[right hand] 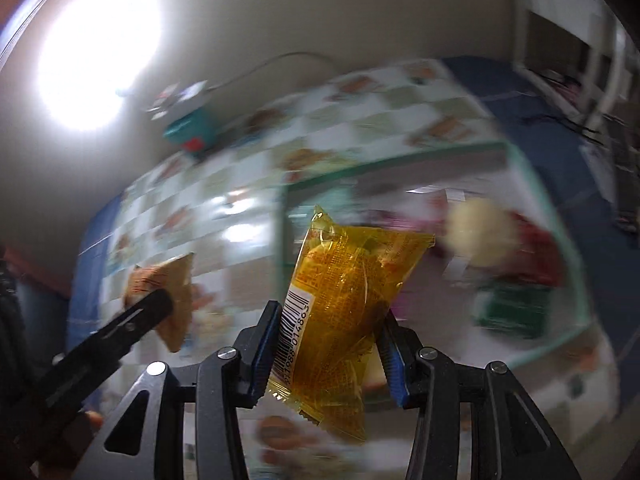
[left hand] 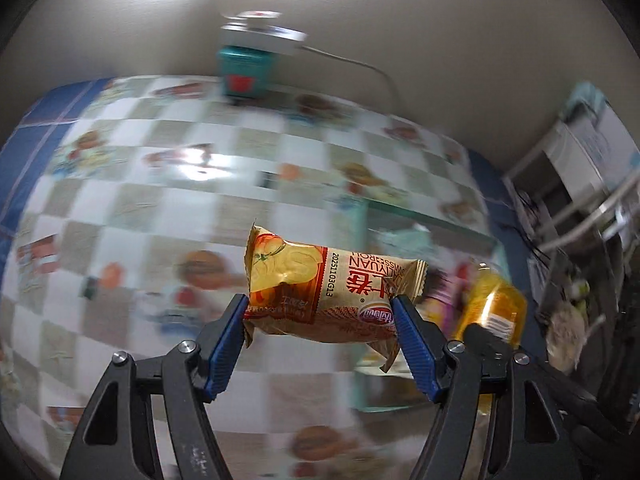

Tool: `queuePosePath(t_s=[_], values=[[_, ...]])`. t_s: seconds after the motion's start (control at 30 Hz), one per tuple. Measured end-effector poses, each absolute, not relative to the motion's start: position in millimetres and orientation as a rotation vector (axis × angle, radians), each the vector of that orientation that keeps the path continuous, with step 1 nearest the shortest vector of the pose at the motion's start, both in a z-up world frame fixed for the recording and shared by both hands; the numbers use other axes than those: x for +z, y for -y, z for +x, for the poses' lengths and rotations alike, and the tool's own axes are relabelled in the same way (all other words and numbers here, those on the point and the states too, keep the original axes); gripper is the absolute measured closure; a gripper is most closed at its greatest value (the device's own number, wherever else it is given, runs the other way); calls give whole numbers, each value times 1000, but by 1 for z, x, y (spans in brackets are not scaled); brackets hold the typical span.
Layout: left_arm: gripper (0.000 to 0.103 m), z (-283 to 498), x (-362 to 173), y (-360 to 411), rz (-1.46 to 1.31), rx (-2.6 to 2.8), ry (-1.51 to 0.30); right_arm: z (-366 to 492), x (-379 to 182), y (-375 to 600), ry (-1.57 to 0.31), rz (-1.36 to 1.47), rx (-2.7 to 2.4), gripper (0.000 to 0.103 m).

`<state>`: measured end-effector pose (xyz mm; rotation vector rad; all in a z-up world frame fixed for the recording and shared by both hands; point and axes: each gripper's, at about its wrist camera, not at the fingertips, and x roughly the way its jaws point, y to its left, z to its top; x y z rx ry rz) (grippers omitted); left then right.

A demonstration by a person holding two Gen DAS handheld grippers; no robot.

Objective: Organize snacks
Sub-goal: 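Carry the orange biscuit pack and yellow cake over the tray with both tools, then open left tool over the tray while right tool drops the yellow cake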

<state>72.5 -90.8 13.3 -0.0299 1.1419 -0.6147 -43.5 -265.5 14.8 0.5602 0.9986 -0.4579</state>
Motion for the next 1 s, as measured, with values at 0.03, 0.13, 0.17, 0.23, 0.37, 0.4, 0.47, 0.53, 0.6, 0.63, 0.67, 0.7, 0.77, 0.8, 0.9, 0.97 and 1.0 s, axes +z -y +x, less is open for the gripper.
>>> queuePosePath(t_s=[0.03, 0.13, 0.17, 0.23, 0.37, 0.4, 0.47, 0.53, 0.6, 0.63, 0.67, 0.7, 0.77, 0.8, 0.9, 0.97, 1.0], values=[[30, 68, 11, 103, -25, -630, -1146, -47, 11, 273, -1007, 570, -476, 54], [30, 59, 1, 133, -9, -672, -1165, -60, -3, 299, -1046, 598, -524, 54], [30, 57, -2, 140, -4, -686, -1172, -63, -9, 307, -1054, 620, -532, 54], [30, 51, -6, 156, -2, -710, -1179, -65, -18, 316, -1068, 645, -542, 54], [29, 41, -13, 181, 17, -776, -1197, -64, -33, 325, -1091, 692, -520, 53], [29, 38, -16, 186, 33, -792, -1205, -63, -37, 327, -1099, 703, -516, 52], [27, 39, -19, 187, 33, -783, -1216, -61, -44, 329, -1115, 708, -511, 53], [23, 42, -19, 181, 24, -758, -1220, -63, -45, 329, -1116, 713, -519, 45], [22, 45, -18, 176, 0, -754, -1224, -63, -43, 328, -1118, 694, -544, 30], [22, 46, -15, 169, -21, -748, -1223, -64, -42, 326, -1116, 684, -552, 30], [22, 47, -14, 165, -29, -742, -1220, -65, -41, 327, -1113, 683, -552, 30], [22, 47, -12, 158, -38, -725, -1211, -66, -40, 326, -1108, 685, -552, 30], [14, 46, -8, 146, -39, -693, -1188, -69, -35, 322, -1094, 674, -555, 29], [4, 46, -7, 138, -32, -664, -1176, -70, -31, 319, -1086, 662, -559, 28], [1, 45, -6, 112, 19, -550, -1150, -77, -24, 308, -1055, 624, -560, 7], [1, 43, -6, 94, 58, -475, -1133, -86, -17, 298, -1037, 600, -559, 1], [1, 42, -7, 87, 74, -445, -1133, -88, -16, 295, -1030, 590, -556, 0]])
